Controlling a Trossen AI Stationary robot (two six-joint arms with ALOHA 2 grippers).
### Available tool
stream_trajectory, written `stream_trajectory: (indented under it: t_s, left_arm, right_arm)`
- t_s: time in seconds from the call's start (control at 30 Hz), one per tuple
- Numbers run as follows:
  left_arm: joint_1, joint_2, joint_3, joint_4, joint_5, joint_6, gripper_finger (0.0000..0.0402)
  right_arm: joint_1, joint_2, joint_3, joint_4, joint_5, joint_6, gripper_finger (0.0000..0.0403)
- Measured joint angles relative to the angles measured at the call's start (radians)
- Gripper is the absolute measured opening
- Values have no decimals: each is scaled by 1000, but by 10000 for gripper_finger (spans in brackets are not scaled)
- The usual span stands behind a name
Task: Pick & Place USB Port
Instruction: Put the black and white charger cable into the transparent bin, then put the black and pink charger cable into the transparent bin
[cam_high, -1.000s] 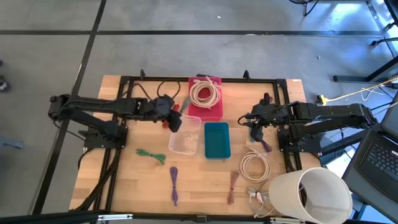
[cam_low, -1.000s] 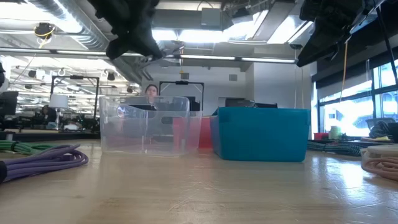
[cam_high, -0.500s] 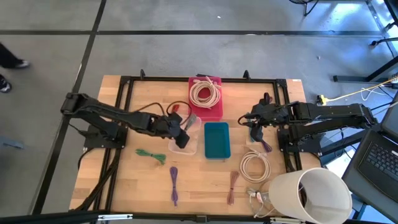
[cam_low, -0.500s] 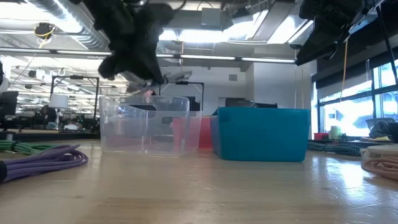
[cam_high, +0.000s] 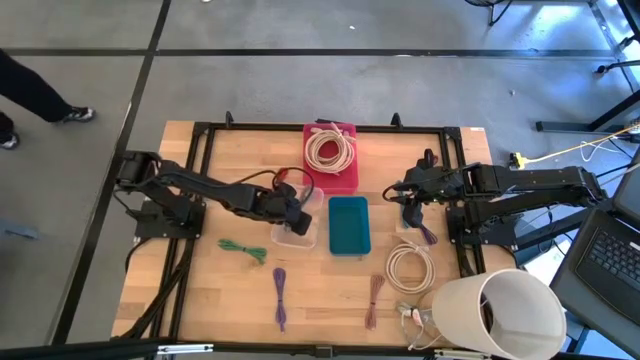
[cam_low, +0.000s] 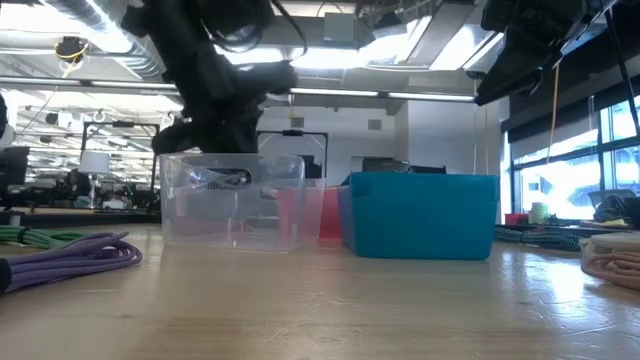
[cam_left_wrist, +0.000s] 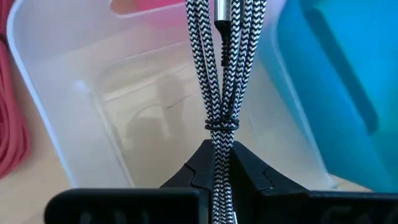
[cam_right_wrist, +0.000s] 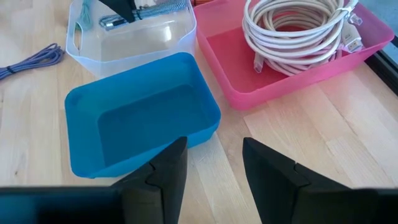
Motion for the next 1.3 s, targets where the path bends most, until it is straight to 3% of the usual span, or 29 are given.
stream_trajectory:
  t_s: [0.53,0.73,1.07,1.3]
  left_arm:
    - [59,148,13,120,124,-57,18]
    - [66,151,12,110,150,-44,18]
    - [65,124,6,145,248,43,94]
    - [65,58,5,149,281,115,102]
  right_arm:
    - [0,0,0,-1,0,0,159]
    - [0,0,0,-1,0,0,159]
    - [0,0,0,-2,-8,0,159]
    - [0,0,0,-7,-8,-3,159]
